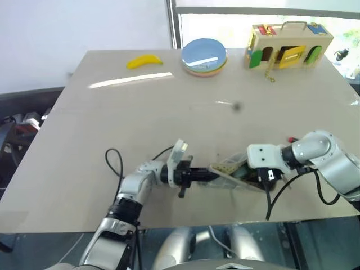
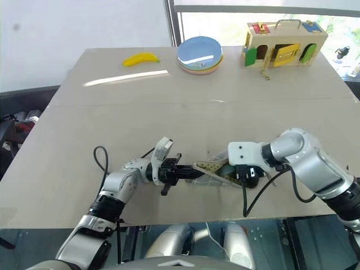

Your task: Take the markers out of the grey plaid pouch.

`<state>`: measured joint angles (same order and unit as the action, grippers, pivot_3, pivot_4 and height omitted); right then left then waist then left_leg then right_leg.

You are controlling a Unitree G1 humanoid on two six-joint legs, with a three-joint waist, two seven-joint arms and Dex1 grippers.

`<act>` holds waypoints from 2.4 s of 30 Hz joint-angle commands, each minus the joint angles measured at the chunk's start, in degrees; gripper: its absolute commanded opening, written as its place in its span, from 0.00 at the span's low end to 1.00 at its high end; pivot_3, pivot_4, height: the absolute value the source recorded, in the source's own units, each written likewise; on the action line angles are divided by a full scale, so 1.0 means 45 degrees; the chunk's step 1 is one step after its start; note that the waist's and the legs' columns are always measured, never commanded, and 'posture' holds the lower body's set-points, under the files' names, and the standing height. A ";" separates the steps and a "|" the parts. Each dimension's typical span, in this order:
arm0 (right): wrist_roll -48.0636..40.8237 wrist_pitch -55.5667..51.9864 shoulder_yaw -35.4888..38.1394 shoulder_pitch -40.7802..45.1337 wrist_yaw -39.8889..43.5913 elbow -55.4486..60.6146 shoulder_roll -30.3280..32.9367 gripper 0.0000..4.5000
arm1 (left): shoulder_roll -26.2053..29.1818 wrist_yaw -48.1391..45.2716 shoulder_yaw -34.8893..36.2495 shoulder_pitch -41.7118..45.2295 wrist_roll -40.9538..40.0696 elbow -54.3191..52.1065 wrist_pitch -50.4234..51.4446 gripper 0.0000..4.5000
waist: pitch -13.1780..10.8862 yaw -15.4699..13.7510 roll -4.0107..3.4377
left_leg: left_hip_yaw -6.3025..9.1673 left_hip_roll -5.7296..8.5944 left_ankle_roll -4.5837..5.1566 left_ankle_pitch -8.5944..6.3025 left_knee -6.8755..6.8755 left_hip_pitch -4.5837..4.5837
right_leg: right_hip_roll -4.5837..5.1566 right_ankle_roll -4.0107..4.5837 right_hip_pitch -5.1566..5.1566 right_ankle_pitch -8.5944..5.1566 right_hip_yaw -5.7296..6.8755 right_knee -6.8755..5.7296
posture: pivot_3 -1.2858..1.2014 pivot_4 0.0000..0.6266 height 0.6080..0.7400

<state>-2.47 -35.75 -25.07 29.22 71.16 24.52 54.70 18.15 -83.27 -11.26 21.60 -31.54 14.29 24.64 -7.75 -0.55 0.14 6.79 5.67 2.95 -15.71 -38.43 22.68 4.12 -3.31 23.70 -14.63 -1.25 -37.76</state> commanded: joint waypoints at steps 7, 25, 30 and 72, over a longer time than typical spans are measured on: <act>0.1745 0.1449 -0.1341 0.0173 0.0028 -0.1763 -0.0540 0.55 | -0.0031 -0.0001 0.0076 -0.0146 0.0034 -0.0053 -0.0017 0.00 | 0.0005 0.0013 0.0006 | -0.0001 0.0001 -0.0001 0.0000 -0.0002 -0.0012 | -0.0002 0.0000 -0.0002 0.0000 0.0000 -0.0001 | 0.52 0.24 1.00; 0.1547 0.1230 -0.0200 0.0050 0.0199 -0.0922 -0.0653 0.05 | -0.0057 0.0034 0.0125 -0.0214 -0.0025 -0.0051 -0.0046 0.00 | 0.0031 -0.0018 0.0042 | -0.0002 0.0000 0.0000 0.0000 -0.0003 -0.0051 | -0.0001 0.0000 -0.0036 0.0000 -0.0003 -0.0006 | 0.52 0.24 1.00; 0.0334 0.1151 0.0746 -0.0131 0.0668 0.0023 -0.0505 0.05 | -0.0033 0.0031 0.0153 -0.0191 -0.0018 -0.0019 -0.0054 0.00 | 0.0027 -0.0025 0.0036 | -0.0002 0.0001 0.0000 0.0000 0.0000 -0.0045 | 0.0000 0.0000 -0.0029 0.0000 -0.0003 -0.0006 | 0.52 0.24 1.00; -0.2725 0.1869 0.3302 -0.1384 -0.0964 -0.0534 -0.0174 0.71 | 0.0036 -0.0026 0.0631 0.0077 -0.0337 -0.0243 0.0699 0.00 | 0.0011 -0.0034 0.0028 | -0.0008 0.0001 0.0002 -0.0001 0.0007 -0.0011 | 0.0003 0.0000 -0.0006 0.0000 -0.0008 0.0003 | 0.52 0.24 1.00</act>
<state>-16.44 -28.14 -9.41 21.67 67.07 21.92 53.66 18.50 -82.61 -8.77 21.53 -31.68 14.55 27.05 -7.70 -0.70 0.27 6.77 5.68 2.95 -15.72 -38.40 22.64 4.14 -3.31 23.68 -14.63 -1.27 -37.74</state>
